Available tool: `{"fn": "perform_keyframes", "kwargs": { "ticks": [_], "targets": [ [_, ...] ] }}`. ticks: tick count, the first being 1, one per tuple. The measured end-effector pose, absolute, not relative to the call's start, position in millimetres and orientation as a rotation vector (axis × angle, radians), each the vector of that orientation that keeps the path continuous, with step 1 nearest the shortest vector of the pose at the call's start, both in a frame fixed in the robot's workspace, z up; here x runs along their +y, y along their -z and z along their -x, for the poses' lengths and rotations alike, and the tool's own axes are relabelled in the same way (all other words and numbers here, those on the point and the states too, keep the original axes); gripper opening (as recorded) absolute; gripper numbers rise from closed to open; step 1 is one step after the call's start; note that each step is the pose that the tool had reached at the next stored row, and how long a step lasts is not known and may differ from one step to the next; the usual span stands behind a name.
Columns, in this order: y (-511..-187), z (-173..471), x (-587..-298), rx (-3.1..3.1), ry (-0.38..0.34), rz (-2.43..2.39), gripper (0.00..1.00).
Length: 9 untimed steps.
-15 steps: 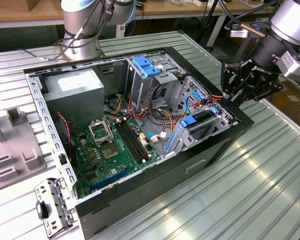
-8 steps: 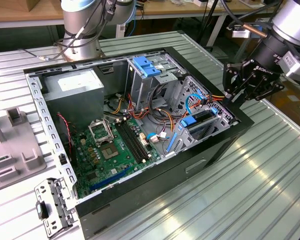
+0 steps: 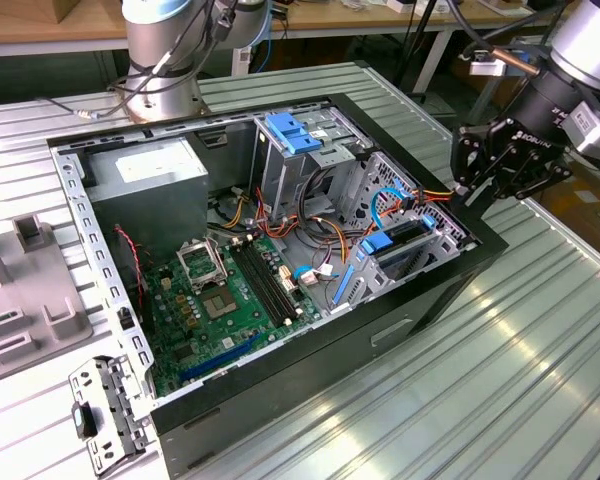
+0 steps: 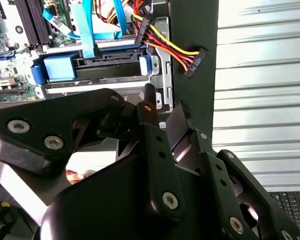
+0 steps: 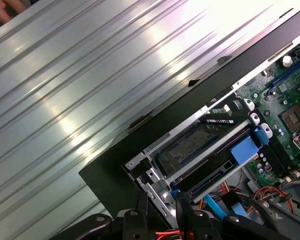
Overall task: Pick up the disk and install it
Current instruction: 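Insert the first disk wire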
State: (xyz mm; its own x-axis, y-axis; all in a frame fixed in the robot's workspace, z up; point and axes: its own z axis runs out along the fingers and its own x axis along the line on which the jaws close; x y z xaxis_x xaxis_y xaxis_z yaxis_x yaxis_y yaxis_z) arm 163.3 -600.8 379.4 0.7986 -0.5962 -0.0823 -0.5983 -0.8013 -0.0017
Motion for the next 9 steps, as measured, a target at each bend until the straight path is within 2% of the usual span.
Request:
{"fn": "perform_keyframes", "kwargs": {
  "ticks": [9],
  "targets": [
    [-376.7,-176.3,-600.6,0.980,-0.121,2.953,0.36]
  ]
}}
